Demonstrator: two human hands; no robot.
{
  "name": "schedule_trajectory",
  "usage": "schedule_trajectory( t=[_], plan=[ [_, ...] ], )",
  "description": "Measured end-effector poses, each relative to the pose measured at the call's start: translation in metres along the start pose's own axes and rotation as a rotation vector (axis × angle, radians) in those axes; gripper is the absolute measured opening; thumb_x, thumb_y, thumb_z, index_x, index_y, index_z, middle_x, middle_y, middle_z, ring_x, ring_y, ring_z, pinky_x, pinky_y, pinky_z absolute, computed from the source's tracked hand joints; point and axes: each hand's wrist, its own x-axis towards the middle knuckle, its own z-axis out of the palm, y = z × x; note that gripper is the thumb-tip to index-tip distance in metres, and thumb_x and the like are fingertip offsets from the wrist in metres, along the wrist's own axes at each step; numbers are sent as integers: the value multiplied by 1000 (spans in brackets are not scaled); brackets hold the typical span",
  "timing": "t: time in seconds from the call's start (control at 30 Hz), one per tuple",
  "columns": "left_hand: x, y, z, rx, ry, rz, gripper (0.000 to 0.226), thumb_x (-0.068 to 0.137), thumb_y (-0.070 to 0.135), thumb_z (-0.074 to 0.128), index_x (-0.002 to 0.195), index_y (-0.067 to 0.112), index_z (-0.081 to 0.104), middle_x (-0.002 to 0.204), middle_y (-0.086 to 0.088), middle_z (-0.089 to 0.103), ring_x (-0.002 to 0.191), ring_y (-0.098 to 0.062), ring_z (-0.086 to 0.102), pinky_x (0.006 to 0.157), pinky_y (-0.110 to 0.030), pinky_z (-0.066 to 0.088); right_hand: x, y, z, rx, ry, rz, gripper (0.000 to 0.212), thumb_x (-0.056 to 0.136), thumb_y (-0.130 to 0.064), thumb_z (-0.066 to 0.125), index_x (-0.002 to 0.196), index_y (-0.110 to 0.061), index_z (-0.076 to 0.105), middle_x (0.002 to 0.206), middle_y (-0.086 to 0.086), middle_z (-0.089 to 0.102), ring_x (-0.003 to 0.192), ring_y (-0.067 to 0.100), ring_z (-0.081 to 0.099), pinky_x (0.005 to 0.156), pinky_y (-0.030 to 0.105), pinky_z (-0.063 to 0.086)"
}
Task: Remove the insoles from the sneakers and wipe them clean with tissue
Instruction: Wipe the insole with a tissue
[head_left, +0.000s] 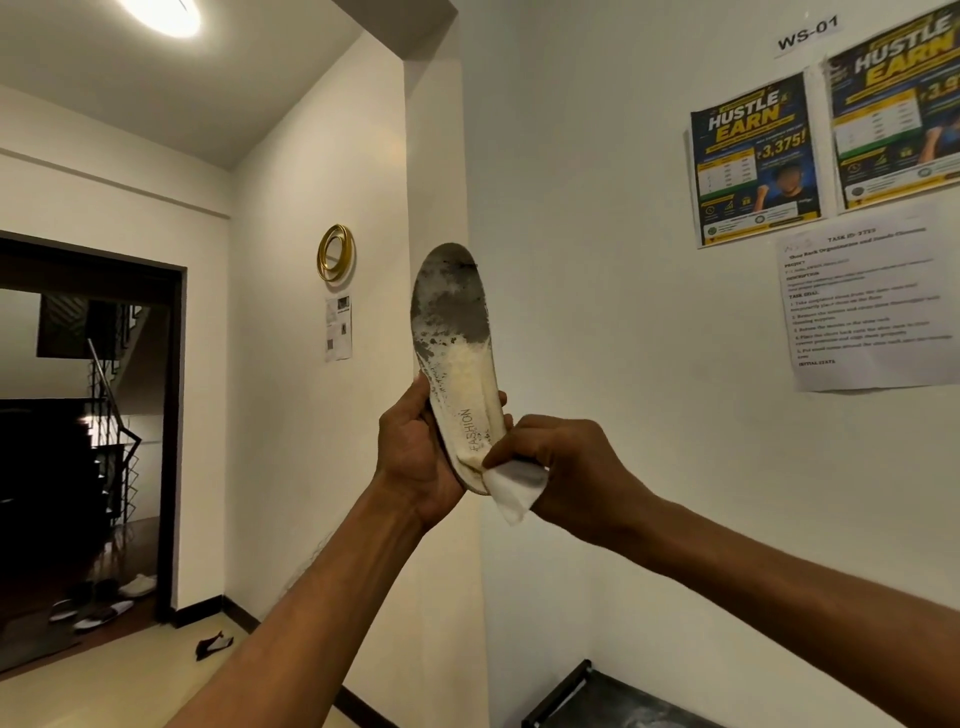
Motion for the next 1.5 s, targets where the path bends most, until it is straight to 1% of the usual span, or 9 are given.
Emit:
schedule_trajectory(
  t=[0.27, 0.37, 0.53, 0.63, 0.9, 1.07, 1.2, 1.33, 1.5],
  plan=[
    [-1, 0, 4, -14, -11, 1, 57, 101, 54, 37, 129, 12, 64, 107, -24, 65, 94, -36, 63, 87, -46, 53, -4, 3, -7, -69, -30, -19, 25, 76, -16, 85, 99, -14, 75, 106, 5, 69, 97, 21, 68, 80, 10, 47],
    [0, 1, 4, 18, -8, -12, 60, 101, 57, 37, 133, 13, 63, 109, -24, 65, 95, -36, 62, 90, -47, 51, -11, -5, -2, -161, -172, -149, 30, 80, -16, 82, 108, -14, 72, 116, 8, 66, 105, 24, 62, 85, 14, 48],
    [0, 0, 8, 5, 2, 33, 57, 104, 53, 33, 129, 13, 65, 109, -23, 66, 103, -37, 61, 96, -50, 48, 7, 12, -17, -146, -6, -75, 25, 78, -5, 81, 102, -9, 73, 98, 8, 65, 87, 24, 62, 67, 33, 55],
    [1, 1, 8, 32, -5, 14, 60, 103, 55, 33, 130, 11, 64, 110, -23, 65, 103, -36, 62, 95, -48, 50, 2, 1, -8, -168, -150, -106, 39, 80, 10, 66, 115, -8, 71, 107, 6, 64, 98, 16, 55, 83, 16, 42],
    [-1, -2, 13, -22, -48, 29, 55, 104, 51, 34, 132, 13, 64, 134, -23, 62, 125, -42, 57, 105, -53, 47, 21, 6, -19, -257, -107, -176, 27, 76, -9, 85, 99, -6, 72, 96, 12, 66, 81, 25, 62, 62, 21, 45],
    [-3, -5, 17, -18, -52, 8, 54, 105, 48, 37, 137, 12, 61, 133, -21, 64, 121, -38, 61, 107, -52, 47, 35, 20, -33, -188, 103, -102, 30, 73, -11, 89, 97, -6, 73, 94, 10, 66, 80, 24, 63, 60, 36, 56],
    [-5, -8, 17, -13, -77, -6, 55, 106, 47, 34, 140, 10, 58, 128, -20, 67, 111, -34, 67, 101, -47, 51, 33, 12, -24, -293, -67, -210, 30, 75, -13, 86, 101, -6, 72, 97, 12, 67, 82, 24, 63, 61, 30, 55],
    [-6, -12, 18, -5, -87, -22, 51, 104, 50, 39, 133, 15, 65, 121, -17, 68, 103, -35, 64, 103, -55, 46, 51, 22, -42, -271, 189, -50, 27, 71, -12, 88, 93, -6, 73, 93, 10, 67, 79, 21, 64, 61, 30, 57],
    [-9, -12, 18, -11, -92, -15, 50, 105, 47, 37, 134, 16, 63, 120, -16, 70, 105, -33, 67, 97, -50, 51, 48, 18, -31, -322, 62, -151, 27, 73, -9, 86, 96, -5, 73, 96, 13, 67, 81, 25, 65, 62, 25, 54]
  ],
)
